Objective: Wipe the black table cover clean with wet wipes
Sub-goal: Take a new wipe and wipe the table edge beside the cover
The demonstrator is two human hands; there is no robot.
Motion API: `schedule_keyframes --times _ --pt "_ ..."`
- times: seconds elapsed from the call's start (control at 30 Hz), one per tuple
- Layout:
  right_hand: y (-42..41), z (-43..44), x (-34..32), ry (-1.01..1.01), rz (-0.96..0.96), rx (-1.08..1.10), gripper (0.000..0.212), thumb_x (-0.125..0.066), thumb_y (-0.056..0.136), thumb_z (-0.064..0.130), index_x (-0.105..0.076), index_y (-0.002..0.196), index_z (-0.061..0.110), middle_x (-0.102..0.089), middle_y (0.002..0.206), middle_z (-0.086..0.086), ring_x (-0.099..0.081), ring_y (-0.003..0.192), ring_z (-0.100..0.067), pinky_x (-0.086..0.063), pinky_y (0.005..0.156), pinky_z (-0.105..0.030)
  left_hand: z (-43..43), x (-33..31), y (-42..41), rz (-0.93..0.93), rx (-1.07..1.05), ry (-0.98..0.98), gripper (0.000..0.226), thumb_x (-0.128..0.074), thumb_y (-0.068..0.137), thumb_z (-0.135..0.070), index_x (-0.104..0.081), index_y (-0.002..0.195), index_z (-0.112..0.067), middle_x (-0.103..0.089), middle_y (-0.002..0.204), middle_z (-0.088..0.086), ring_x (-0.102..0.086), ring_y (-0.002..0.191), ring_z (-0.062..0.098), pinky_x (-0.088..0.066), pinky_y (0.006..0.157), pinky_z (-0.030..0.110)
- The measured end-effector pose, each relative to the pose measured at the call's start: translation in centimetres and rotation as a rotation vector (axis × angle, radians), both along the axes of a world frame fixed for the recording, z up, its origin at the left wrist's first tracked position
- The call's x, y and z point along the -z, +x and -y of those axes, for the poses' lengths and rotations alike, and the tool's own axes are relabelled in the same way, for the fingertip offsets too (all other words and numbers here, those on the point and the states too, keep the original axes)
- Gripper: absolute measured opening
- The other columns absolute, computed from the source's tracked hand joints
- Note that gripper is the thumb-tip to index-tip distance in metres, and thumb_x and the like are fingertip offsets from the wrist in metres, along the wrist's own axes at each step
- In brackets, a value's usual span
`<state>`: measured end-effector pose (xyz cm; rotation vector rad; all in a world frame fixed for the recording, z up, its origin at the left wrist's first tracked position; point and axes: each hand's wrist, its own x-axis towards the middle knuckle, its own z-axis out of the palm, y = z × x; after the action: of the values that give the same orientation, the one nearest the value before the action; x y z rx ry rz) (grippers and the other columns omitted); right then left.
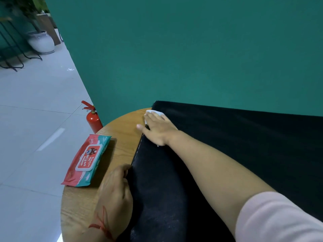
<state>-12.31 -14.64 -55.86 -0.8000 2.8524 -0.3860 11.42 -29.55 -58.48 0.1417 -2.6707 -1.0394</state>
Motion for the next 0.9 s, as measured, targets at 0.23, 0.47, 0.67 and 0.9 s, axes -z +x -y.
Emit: schedule_keyframes --times 0.23,0.47,0.67,0.9 --pt "-4.6 -2.7 -0.2 0.029 0.009 0.153 0.084 -0.009 0.104 0.073 0.000 0.171 0.022 0.008 0.177 0.009 0.010 0.162 -0.009 0.004 0.132 -0.043 0.4 0.3 -0.2 0.043 0.001 -0.007 0.041 -0.037 0.092 -0.022 -0.055 0.125 -0.037 -0.060 0.115 -0.016 -0.055 0.110 0.006 -0.048 0.095 0.040" --pt "-3.9 -10.8 -0.6 0.049 0.003 0.235 0.082 -0.009 0.103 0.074 -0.001 0.171 0.027 0.009 0.177 0.014 0.014 0.162 -0.011 0.005 0.132 -0.043 0.2 -0.2 -0.4 0.044 -0.010 -0.002 0.038 -0.037 0.090 -0.023 -0.056 0.120 -0.037 -0.062 0.110 -0.018 -0.057 0.105 0.004 -0.049 0.089 0.041" --pt "-2.4 -21.8 -0.4 0.144 -0.029 0.436 0.081 -0.003 0.100 0.077 -0.001 0.170 0.036 0.009 0.175 0.021 0.018 0.162 -0.014 0.011 0.130 -0.053 0.0 0.0 -0.3 0.050 -0.014 -0.014 0.040 -0.036 0.091 -0.024 -0.057 0.123 -0.034 -0.062 0.114 -0.012 -0.057 0.107 0.010 -0.047 0.092 0.040" --pt "0.3 -32.1 0.0 0.268 0.018 0.833 0.084 0.001 0.097 0.077 0.000 0.170 0.034 0.013 0.177 0.010 0.021 0.161 -0.025 0.013 0.126 -0.063 -0.2 -0.4 -0.3 0.039 0.002 -0.003 0.041 -0.036 0.090 -0.024 -0.057 0.124 -0.032 -0.062 0.114 -0.011 -0.056 0.108 0.009 -0.045 0.093 0.037"
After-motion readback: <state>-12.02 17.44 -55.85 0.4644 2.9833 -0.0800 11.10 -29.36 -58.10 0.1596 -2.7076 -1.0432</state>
